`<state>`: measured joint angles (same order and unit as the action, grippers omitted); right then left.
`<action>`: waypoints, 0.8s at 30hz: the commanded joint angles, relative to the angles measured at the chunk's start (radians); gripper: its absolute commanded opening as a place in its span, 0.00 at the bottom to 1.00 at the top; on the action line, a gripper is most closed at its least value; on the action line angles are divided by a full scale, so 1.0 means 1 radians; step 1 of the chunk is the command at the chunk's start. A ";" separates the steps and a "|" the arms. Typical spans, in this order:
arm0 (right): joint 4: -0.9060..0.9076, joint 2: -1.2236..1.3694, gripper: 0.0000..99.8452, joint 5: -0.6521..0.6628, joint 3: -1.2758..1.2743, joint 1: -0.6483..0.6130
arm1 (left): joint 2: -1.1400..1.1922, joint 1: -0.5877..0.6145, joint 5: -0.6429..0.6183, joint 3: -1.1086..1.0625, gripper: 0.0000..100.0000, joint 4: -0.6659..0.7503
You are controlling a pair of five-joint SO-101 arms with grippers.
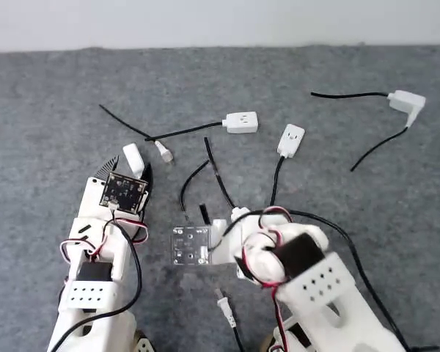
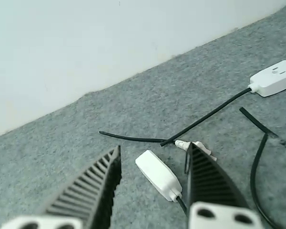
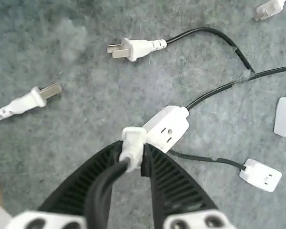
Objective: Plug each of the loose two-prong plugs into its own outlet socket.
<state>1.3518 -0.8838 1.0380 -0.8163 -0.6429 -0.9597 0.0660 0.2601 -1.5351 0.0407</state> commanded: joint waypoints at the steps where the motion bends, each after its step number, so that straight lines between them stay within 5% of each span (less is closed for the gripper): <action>1: -0.088 0.094 0.01 0.020 0.074 0.010 | 0.005 0.005 0.020 0.008 0.22 0.029; 13: 0.002 0.469 0.01 0.258 0.272 0.163 | 0.003 0.003 0.020 0.010 0.22 0.029; 24: -0.001 0.521 0.01 0.267 0.324 0.136 | 0.003 0.002 0.023 0.007 0.22 0.025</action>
<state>1.3487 -0.3560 1.2850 -0.5646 -0.4925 -0.9597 0.0660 0.2677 -1.5351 0.0407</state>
